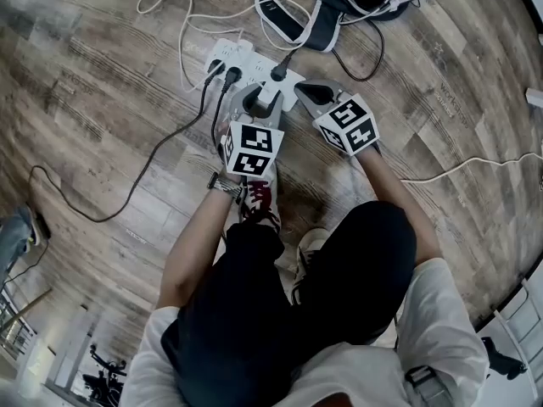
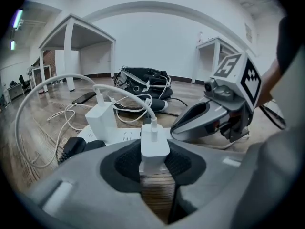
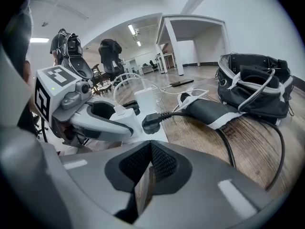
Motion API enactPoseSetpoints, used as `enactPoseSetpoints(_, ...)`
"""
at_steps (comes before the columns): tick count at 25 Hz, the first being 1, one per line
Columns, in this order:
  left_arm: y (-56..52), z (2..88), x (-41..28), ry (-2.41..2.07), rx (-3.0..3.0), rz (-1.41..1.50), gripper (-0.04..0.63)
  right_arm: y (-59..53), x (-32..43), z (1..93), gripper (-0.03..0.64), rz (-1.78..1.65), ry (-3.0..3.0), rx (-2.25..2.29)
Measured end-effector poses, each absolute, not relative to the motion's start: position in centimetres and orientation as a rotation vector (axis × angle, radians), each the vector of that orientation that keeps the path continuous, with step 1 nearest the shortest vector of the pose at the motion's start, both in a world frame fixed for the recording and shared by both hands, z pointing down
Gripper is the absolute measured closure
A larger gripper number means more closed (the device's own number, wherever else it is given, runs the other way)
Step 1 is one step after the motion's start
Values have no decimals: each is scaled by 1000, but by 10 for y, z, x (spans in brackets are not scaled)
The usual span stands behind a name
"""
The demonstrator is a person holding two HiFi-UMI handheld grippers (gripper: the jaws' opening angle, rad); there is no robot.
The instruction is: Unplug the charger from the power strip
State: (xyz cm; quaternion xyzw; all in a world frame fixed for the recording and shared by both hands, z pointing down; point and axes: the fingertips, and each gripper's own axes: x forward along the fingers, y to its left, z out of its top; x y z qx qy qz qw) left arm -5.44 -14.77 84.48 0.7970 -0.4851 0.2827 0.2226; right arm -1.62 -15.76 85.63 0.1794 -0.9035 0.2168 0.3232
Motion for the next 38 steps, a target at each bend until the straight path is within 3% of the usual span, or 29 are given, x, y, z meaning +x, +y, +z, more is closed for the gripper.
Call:
enactPoseSetpoints(11, -148, 844, -60, -1272, 2148, 626, 451, -155, -17, 856, 615, 546, -2382, 450)
enactPoseSetpoints(18, -147, 846, -54, -1296, 2205, 887, 456, -155, -17, 856, 615, 553, -2396, 446)
enactPoseSetpoints(24, -146, 845, -52, -1286, 2201, 876, 456, -154, -15, 855, 615, 553, -2395, 442)
enactPoseSetpoints(31, -146, 844, -61, -1201, 2132, 548, 446, -154, -18, 855, 615, 553, -2412, 429)
enactPoseSetpoints(38, -146, 844, -57, -1256, 2234, 802, 456, -155, -17, 855, 615, 575, -2421, 433)
